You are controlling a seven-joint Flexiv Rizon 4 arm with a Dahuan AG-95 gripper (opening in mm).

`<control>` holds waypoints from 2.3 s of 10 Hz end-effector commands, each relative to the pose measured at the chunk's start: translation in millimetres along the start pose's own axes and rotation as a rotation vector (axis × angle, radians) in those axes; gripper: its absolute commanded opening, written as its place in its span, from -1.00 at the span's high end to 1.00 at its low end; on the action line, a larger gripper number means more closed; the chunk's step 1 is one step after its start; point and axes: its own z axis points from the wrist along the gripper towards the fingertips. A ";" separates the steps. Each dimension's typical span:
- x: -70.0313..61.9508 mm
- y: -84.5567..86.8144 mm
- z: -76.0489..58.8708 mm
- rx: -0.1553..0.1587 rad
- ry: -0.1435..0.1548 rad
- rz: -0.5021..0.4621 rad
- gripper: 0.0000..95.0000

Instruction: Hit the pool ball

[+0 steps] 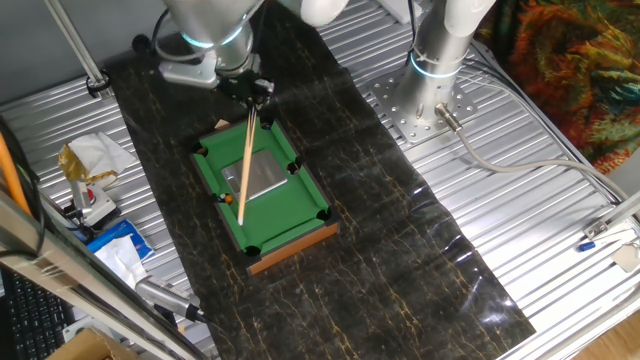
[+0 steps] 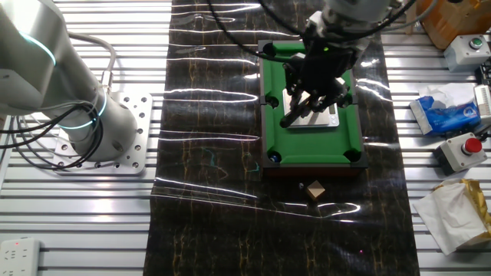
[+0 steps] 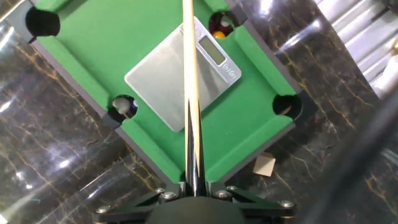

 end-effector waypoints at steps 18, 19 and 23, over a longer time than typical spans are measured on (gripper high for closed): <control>17.4 14.2 -14.6 0.232 -0.115 0.142 1.00; 13.9 12.5 -13.9 0.234 -0.122 0.148 1.00; -7.4 2.6 -6.6 0.209 -0.108 0.147 1.00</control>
